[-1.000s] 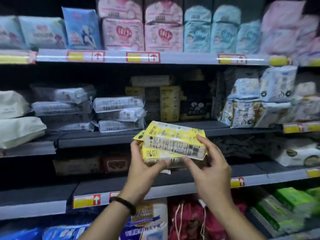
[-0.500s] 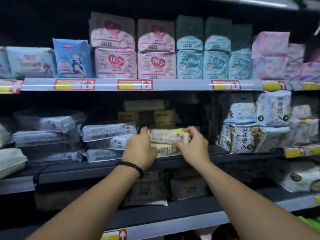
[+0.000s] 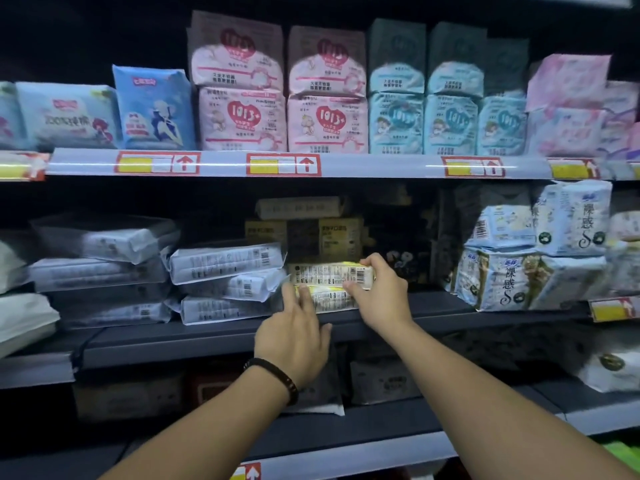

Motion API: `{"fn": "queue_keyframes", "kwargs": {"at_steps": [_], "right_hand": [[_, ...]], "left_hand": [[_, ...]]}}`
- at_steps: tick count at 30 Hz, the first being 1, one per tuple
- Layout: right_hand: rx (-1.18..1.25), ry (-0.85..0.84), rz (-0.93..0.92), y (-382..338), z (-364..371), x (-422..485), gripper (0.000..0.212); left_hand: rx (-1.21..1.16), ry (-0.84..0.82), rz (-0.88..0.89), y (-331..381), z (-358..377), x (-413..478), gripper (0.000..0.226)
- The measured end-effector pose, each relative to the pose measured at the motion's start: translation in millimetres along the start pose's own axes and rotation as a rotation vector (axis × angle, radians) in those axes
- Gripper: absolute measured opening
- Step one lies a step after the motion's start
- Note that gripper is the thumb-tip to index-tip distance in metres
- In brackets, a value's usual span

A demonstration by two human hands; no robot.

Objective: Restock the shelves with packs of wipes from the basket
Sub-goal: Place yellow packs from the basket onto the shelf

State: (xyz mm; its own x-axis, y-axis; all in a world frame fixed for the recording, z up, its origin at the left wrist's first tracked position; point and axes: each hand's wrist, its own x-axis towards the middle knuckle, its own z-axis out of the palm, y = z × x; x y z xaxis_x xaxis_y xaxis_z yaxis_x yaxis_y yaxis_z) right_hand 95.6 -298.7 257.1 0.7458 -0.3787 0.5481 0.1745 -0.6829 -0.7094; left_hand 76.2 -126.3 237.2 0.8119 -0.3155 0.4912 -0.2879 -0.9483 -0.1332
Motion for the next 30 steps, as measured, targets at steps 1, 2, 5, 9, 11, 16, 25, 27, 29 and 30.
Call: {"fn": "queue_keyframes", "kwargs": {"at_steps": [1, 2, 5, 9, 11, 16, 25, 27, 29, 30], "right_hand": [[-0.005, -0.022, 0.010, -1, -3, 1, 0.034], [-0.019, -0.051, 0.017, -2, -9, 1, 0.036], [-0.116, -0.080, -0.005, -8, -32, -10, 0.066], [-0.130, 0.035, -0.122, -4, -54, -77, 0.037], [-0.096, -0.050, -0.215, 16, -54, -126, 0.012], [-0.219, -0.411, -0.042, 113, -21, -267, 0.012], [-0.787, -1.194, 0.472, 211, 24, -413, 0.044], [-0.852, -1.203, 0.471, 220, 35, -431, 0.049], [-0.902, -1.126, 0.500, 225, 46, -439, 0.056], [-0.926, -1.081, 0.507, 226, 49, -440, 0.057]], "left_hand": [[-0.006, 0.020, 0.014, 2, 2, -1, 0.082], [-0.027, 0.039, 0.039, 2, 3, -3, 0.081], [-0.107, 0.130, 0.153, -4, 4, -20, 0.067], [-0.198, 0.097, 0.280, -23, 17, -82, 0.040], [-0.241, -0.045, 0.306, -27, 30, -123, 0.032], [-0.360, -0.501, 0.338, -21, 96, -235, 0.033], [-0.270, -1.167, 0.398, -11, 182, -311, 0.050], [-0.275, -1.198, 0.369, -13, 185, -307, 0.052], [-0.224, -1.199, 0.348, -19, 187, -303, 0.048], [-0.207, -1.185, 0.338, -22, 189, -301, 0.045]]}}
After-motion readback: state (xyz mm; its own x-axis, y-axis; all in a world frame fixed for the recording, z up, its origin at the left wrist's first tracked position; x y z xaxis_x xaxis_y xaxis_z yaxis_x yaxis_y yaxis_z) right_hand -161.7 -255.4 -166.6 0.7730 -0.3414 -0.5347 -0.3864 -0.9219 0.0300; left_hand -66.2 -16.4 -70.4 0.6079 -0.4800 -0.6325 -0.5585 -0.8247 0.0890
